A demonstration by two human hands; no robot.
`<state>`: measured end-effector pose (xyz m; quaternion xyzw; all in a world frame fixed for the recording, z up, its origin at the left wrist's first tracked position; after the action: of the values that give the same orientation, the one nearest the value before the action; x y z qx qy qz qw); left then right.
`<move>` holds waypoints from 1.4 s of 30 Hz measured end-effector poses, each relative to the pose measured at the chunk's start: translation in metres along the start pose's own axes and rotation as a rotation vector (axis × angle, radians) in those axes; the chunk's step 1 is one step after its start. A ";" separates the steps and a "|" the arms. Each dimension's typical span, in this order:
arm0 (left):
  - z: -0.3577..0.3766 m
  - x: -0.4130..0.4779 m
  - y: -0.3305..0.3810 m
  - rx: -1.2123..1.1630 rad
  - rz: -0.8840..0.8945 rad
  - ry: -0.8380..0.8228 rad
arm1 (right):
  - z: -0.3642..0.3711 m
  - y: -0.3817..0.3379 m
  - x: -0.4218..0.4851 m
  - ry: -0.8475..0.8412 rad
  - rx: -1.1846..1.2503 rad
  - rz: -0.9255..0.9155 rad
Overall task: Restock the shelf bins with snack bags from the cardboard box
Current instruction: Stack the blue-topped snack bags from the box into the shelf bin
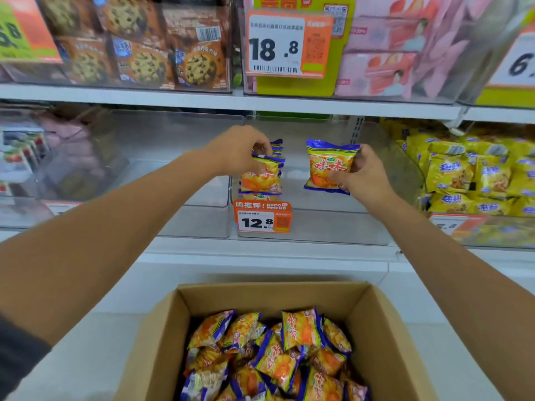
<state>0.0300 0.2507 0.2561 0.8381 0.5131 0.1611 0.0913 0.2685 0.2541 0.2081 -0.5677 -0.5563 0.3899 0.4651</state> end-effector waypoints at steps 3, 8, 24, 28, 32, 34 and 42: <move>0.016 -0.003 0.003 0.059 0.011 -0.152 | 0.001 0.002 0.001 -0.006 -0.035 0.023; 0.038 -0.001 0.006 0.160 0.016 -0.428 | 0.003 0.007 0.001 -0.032 -0.044 0.067; 0.057 0.035 -0.009 -0.012 -0.124 0.047 | -0.008 0.017 0.021 -0.056 -0.135 0.098; 0.090 0.057 -0.029 -0.063 -0.184 0.002 | -0.003 0.033 0.051 -0.043 -0.158 0.113; 0.108 0.071 -0.053 0.171 -0.238 -0.162 | 0.020 0.046 0.095 -0.039 -0.233 0.107; 0.113 0.074 -0.059 0.217 -0.244 -0.180 | 0.035 0.051 0.120 -0.040 -0.289 0.107; 0.116 0.071 -0.056 0.234 -0.250 -0.158 | 0.078 0.072 0.171 0.041 -0.364 0.149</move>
<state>0.0557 0.3409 0.1432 0.7829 0.6196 0.0217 0.0525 0.2264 0.4350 0.1310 -0.6899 -0.5646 0.3044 0.3357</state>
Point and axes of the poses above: each hand's wrist, its own x-axis towards the middle knuckle, its own z-axis out of the palm, y = z × x, the point moved 5 cm from there along x, towards the middle knuckle, and after that the axes turned 7 degrees about z, right-handed, at the moved point
